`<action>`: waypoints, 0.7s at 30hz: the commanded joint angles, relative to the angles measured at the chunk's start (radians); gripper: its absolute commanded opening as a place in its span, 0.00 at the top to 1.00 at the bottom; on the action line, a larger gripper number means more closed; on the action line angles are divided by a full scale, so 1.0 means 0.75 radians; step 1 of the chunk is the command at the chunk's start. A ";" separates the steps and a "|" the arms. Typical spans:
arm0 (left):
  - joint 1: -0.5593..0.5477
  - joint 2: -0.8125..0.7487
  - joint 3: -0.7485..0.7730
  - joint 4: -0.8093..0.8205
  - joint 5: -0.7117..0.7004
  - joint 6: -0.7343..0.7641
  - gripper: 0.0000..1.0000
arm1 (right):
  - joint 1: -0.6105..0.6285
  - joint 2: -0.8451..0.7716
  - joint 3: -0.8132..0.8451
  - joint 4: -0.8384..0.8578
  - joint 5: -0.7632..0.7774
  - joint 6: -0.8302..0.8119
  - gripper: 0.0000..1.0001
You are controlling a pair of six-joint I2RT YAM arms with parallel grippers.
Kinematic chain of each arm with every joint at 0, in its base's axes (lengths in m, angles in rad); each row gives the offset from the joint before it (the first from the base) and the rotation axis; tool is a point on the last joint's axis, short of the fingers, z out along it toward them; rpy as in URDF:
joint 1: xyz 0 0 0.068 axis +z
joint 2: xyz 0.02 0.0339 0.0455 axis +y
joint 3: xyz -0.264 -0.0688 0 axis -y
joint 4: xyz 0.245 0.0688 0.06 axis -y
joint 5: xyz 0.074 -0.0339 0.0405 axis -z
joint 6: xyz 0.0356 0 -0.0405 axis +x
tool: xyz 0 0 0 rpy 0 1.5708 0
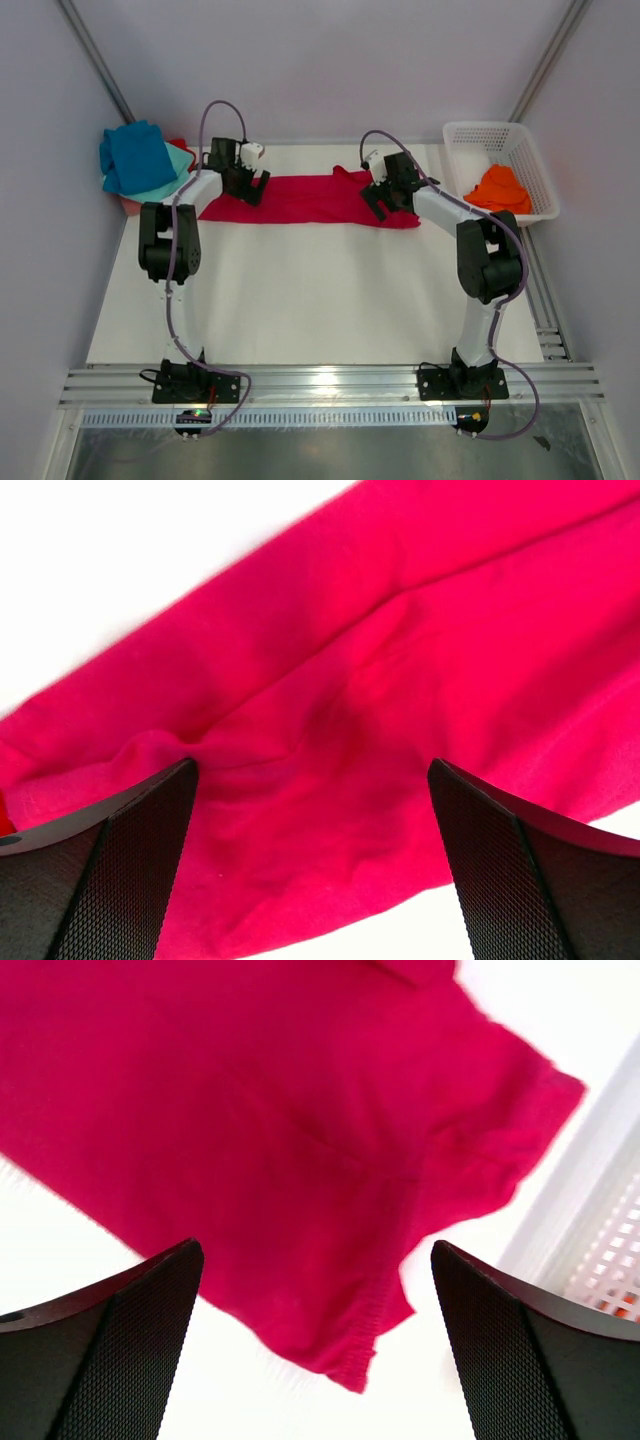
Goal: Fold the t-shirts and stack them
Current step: Fold the tshirt
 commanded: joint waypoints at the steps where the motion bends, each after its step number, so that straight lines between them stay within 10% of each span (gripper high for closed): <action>1: 0.006 0.014 0.076 0.013 -0.036 -0.029 0.01 | -0.043 0.006 0.097 -0.026 0.080 0.071 0.01; 21: 0.053 0.108 0.126 -0.001 -0.220 -0.130 0.01 | -0.086 -0.016 0.119 -0.102 0.204 0.069 0.01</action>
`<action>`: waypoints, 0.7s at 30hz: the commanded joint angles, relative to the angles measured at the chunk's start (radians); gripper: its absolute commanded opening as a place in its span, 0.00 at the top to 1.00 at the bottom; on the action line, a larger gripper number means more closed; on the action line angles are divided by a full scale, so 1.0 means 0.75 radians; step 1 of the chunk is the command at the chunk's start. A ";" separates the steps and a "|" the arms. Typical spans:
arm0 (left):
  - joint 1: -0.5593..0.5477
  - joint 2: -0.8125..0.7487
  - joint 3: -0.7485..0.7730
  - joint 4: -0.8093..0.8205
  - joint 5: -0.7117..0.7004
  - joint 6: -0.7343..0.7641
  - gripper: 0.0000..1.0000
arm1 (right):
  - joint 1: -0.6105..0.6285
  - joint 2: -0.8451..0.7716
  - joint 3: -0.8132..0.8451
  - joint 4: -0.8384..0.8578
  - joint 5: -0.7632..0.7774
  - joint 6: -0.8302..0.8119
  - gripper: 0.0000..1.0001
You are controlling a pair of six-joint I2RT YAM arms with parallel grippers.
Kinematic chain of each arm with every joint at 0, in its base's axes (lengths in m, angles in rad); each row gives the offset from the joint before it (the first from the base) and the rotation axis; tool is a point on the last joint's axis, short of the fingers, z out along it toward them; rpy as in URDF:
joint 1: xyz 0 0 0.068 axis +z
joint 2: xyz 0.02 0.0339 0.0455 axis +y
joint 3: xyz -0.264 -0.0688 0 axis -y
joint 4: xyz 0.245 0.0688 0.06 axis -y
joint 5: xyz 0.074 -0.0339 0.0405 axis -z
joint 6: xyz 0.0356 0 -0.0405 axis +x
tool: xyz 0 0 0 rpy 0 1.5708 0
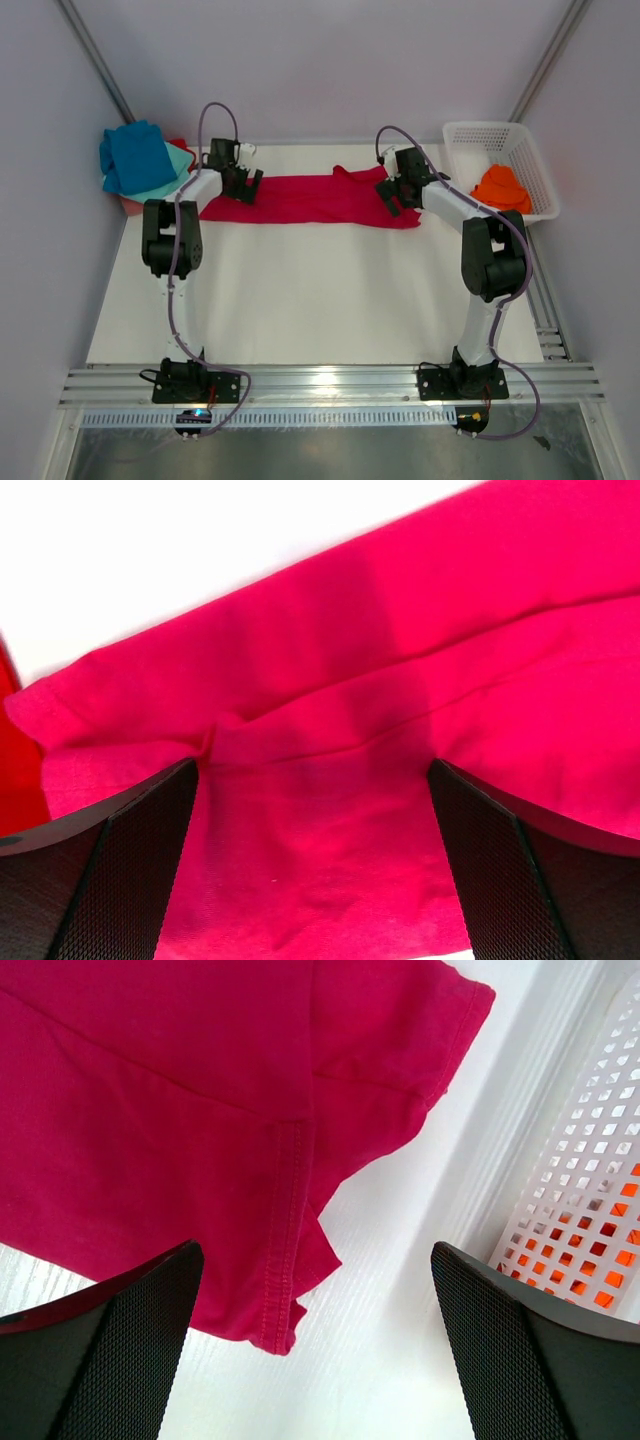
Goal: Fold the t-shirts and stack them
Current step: Fold the tshirt
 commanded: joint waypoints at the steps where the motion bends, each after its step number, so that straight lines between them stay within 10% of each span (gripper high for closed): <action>1: 0.032 0.018 0.048 0.002 -0.023 -0.047 0.01 | -0.005 -0.022 0.056 -0.001 0.054 0.028 0.01; 21: 0.073 -0.213 -0.086 0.094 0.166 -0.079 0.01 | -0.009 -0.129 -0.107 0.328 -0.148 0.042 0.01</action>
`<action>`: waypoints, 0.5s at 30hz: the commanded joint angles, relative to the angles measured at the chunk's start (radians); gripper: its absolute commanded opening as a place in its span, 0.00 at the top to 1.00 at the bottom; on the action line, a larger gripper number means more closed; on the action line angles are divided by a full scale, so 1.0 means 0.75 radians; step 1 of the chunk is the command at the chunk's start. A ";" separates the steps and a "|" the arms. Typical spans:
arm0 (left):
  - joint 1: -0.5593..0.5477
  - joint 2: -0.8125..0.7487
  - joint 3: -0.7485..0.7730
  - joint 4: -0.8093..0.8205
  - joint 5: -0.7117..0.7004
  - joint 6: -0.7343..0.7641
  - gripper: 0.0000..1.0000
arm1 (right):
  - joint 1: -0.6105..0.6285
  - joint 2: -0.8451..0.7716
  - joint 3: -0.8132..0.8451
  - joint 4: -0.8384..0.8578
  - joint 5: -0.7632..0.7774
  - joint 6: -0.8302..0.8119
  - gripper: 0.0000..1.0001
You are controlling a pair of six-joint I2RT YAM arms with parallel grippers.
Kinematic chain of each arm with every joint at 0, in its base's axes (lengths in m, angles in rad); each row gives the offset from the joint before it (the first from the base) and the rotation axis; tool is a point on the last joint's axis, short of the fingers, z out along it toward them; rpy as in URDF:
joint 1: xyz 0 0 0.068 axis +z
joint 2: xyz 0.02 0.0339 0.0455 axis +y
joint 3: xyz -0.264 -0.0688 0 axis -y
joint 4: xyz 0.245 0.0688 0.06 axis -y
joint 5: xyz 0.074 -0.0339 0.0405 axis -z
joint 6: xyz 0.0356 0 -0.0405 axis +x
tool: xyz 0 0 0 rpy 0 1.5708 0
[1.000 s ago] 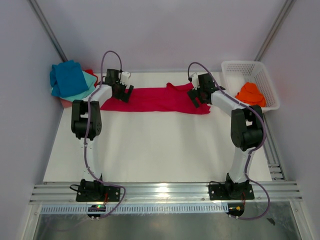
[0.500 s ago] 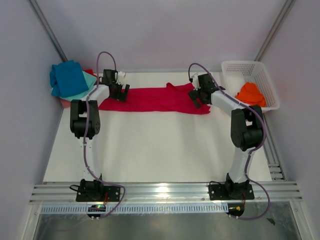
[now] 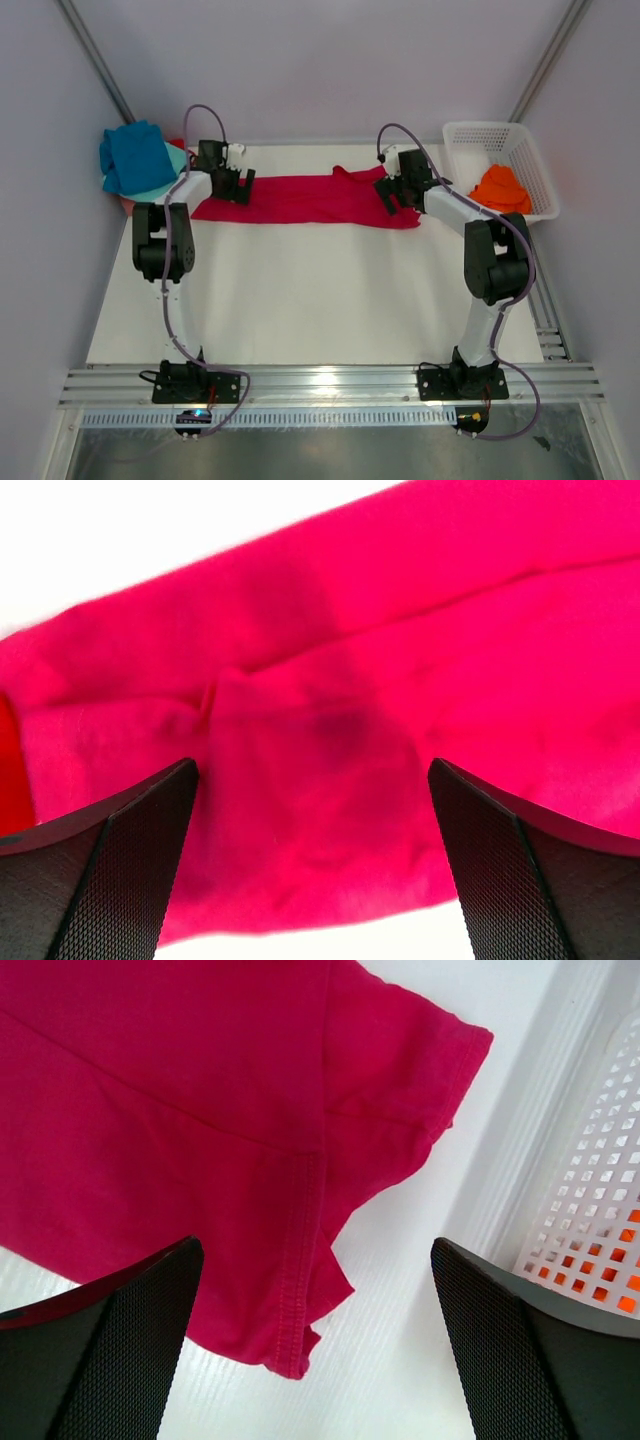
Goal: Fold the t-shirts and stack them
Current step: Fold the tshirt
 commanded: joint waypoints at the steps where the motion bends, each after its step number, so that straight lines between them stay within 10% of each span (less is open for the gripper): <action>1: 0.006 -0.229 -0.090 0.123 0.023 0.021 0.01 | -0.003 -0.120 -0.066 0.218 -0.098 0.031 0.01; 15: 0.006 -0.397 -0.145 0.058 0.061 0.019 0.01 | 0.013 -0.111 -0.076 0.146 -0.264 0.033 0.01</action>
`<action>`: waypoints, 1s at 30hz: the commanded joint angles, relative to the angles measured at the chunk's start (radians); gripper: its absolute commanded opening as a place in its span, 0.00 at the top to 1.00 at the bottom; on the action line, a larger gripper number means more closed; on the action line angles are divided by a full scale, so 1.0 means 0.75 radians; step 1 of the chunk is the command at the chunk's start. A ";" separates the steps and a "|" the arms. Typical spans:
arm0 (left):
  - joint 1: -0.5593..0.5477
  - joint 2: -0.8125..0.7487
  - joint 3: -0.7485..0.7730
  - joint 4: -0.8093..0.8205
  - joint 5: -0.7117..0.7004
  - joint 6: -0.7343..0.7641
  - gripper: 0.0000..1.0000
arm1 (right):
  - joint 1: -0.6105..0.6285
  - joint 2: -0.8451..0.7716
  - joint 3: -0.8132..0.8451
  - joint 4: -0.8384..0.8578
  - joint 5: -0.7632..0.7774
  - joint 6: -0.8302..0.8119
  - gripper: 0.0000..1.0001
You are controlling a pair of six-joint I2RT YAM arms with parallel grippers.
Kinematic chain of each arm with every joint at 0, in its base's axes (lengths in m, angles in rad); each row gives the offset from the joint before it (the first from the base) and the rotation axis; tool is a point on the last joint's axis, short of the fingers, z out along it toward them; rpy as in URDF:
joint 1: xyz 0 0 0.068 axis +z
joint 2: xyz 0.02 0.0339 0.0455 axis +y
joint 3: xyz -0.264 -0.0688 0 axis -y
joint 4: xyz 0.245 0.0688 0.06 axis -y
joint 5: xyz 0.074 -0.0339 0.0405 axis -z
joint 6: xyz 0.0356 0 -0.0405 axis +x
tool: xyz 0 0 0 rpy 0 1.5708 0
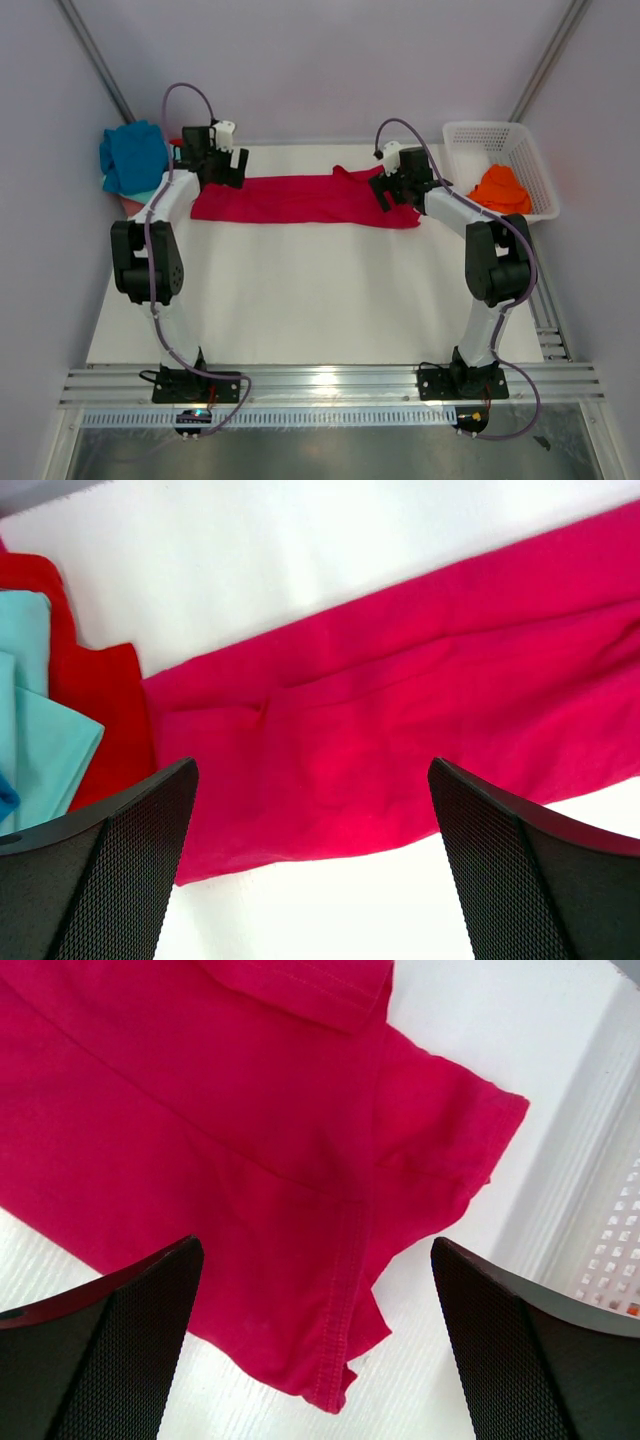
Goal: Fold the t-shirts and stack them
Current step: Fold the tshirt
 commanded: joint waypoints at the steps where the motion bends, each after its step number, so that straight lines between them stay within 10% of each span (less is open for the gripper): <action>1: 0.004 -0.028 0.008 -0.063 0.048 0.014 0.01 | 0.011 -0.069 -0.021 -0.016 -0.085 -0.008 0.01; 30: 0.006 0.287 0.168 -0.142 0.126 -0.014 0.01 | 0.011 0.195 0.282 -0.224 0.103 -0.051 0.01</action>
